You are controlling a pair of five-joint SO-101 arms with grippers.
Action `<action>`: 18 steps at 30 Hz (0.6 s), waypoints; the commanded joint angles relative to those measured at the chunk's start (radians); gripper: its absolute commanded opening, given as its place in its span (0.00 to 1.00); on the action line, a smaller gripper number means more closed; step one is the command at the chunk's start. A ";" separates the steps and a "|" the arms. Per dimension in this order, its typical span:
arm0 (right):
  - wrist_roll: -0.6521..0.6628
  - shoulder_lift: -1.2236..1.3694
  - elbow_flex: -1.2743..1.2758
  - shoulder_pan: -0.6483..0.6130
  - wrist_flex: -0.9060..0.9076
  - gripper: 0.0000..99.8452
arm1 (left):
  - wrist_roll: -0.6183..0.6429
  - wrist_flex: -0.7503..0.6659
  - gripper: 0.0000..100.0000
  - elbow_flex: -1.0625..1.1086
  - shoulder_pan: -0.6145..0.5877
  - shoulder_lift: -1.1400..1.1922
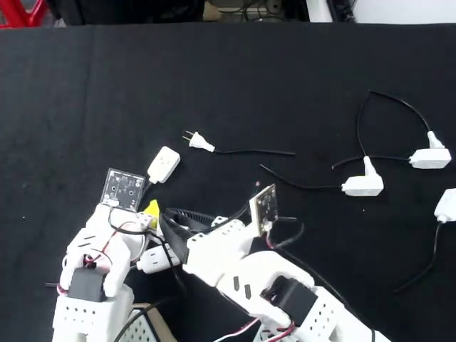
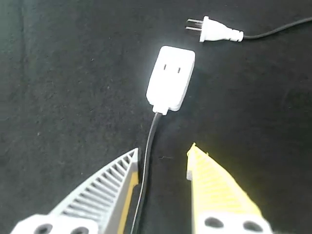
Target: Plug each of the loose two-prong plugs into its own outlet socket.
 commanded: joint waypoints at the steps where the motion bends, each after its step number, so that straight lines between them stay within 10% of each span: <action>1: 0.020 -0.114 -0.002 -0.084 0.031 0.01 | 0.055 -0.014 0.17 -0.101 -0.024 -0.020; 18: 0.157 -0.110 -0.077 0.172 0.029 0.01 | -0.089 0.123 0.17 -0.130 -0.044 -0.018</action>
